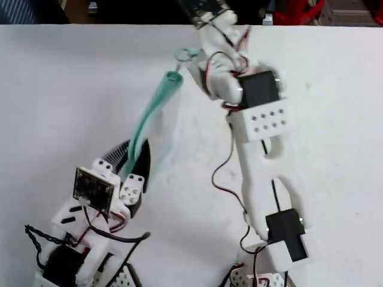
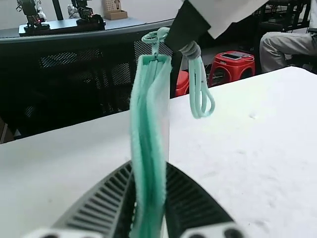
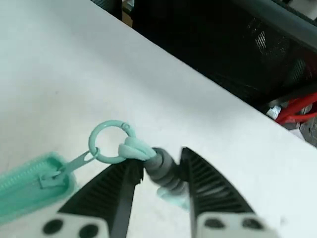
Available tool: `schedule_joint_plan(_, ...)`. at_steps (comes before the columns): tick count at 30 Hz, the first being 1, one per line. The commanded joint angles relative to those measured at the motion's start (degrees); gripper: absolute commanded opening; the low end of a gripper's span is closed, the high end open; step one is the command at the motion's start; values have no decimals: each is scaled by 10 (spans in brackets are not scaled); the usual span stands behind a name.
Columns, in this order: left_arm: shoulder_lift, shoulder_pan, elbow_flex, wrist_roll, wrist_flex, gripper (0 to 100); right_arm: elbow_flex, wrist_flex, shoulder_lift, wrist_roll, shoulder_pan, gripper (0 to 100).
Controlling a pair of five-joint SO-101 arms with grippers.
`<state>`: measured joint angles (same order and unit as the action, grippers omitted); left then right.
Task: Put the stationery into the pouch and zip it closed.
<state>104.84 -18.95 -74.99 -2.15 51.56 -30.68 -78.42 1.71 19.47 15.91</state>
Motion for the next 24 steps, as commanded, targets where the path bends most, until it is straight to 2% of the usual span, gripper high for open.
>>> schedule_joint_plan(1, -3, -4, -25, -4, -17, 21, -95, -111, 86, -68, -2, 337)
schedule_joint_plan(4, -3, -4, -32, -3, -26, 21, -161, -194, 128, -121, 30, 303)
schedule_joint_plan(9, -3, -4, -32, -4, -25, 21, -135, -204, 162, -233, 73, 293)
schedule_joint_plan(16, -3, 0, -33, -4, -22, 21, -25, -201, 164, -328, 267, 294)
schedule_joint_plan(21, -3, 0, -33, -4, -18, 22, -47, -187, 135, -401, 262, 341)
schedule_joint_plan(24, -3, 0, -33, -4, -18, 22, -70, -176, 92, -420, 259, 361)
